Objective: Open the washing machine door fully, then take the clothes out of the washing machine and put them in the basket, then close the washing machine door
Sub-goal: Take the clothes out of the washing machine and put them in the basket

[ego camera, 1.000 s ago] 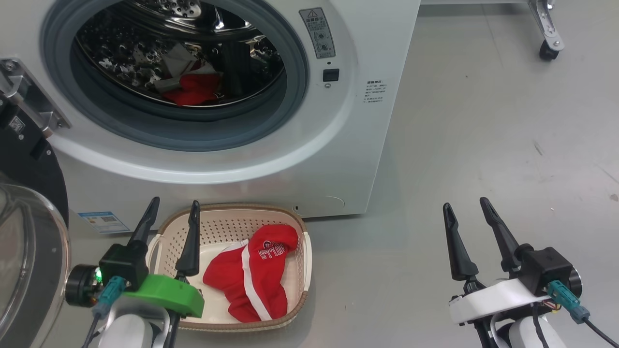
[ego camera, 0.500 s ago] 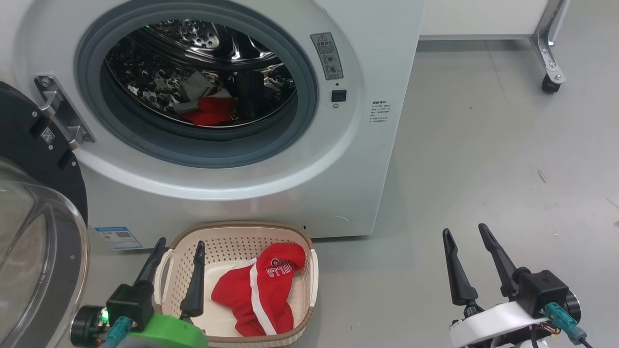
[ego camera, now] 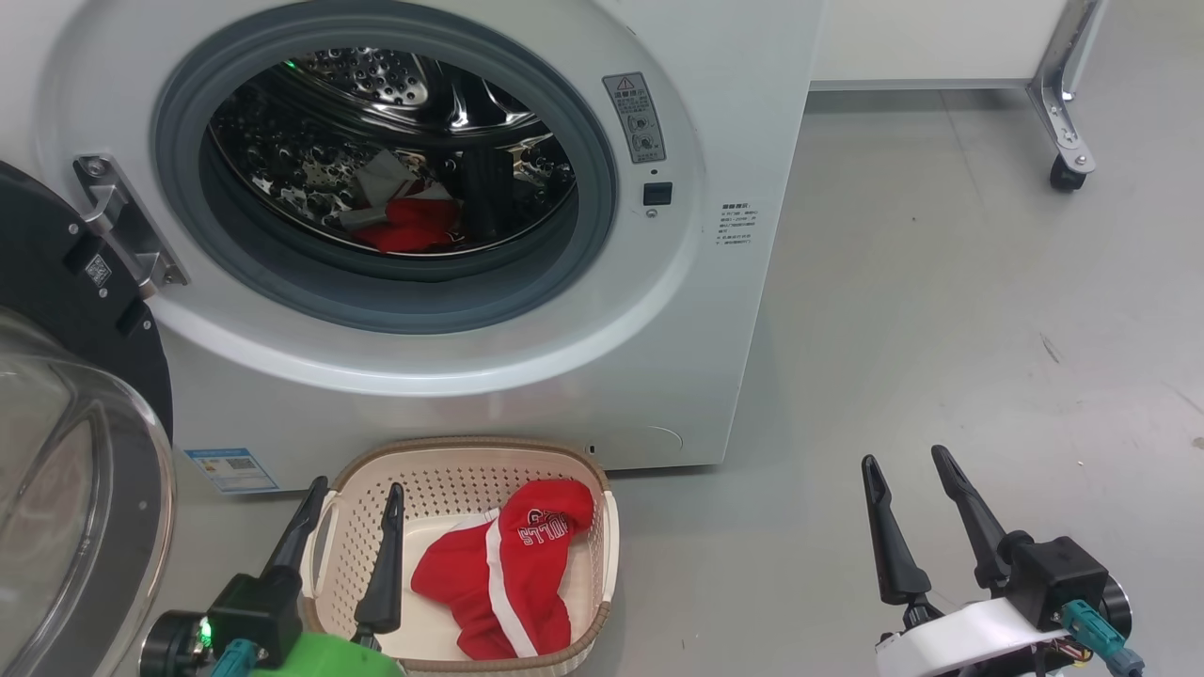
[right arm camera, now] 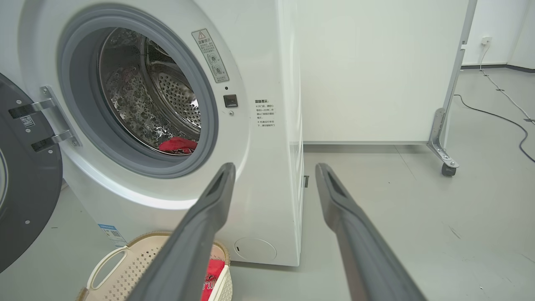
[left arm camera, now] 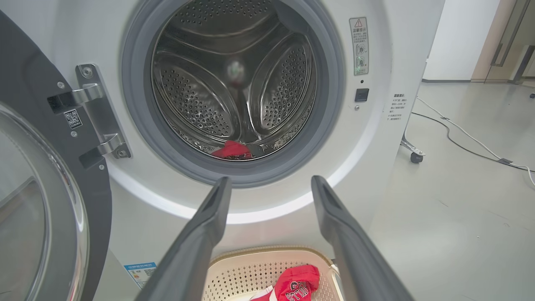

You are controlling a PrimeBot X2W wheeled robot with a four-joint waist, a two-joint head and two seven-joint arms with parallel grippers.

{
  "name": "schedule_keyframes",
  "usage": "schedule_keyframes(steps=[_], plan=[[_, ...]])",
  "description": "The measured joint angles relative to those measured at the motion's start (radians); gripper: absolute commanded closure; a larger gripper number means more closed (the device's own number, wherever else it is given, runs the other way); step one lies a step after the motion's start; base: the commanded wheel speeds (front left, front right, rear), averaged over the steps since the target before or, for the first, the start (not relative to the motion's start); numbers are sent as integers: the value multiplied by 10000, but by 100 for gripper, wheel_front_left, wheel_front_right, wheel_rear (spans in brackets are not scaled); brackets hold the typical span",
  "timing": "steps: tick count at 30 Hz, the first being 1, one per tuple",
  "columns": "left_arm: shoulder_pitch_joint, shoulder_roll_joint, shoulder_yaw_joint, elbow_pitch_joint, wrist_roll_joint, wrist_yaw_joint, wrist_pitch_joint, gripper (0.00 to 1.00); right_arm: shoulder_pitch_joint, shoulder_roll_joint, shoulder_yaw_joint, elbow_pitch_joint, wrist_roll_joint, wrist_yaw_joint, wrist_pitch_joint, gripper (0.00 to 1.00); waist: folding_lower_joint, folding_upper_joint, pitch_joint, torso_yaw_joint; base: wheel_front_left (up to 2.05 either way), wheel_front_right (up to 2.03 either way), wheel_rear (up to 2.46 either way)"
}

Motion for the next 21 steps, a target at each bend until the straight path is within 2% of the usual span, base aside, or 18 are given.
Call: schedule_keyframes(steps=[21], plan=[[177,10,-121,-719,0,52,257,0,-3,2,104,-370,-8,2,0,0,0,0,455,54,0,0,0]])
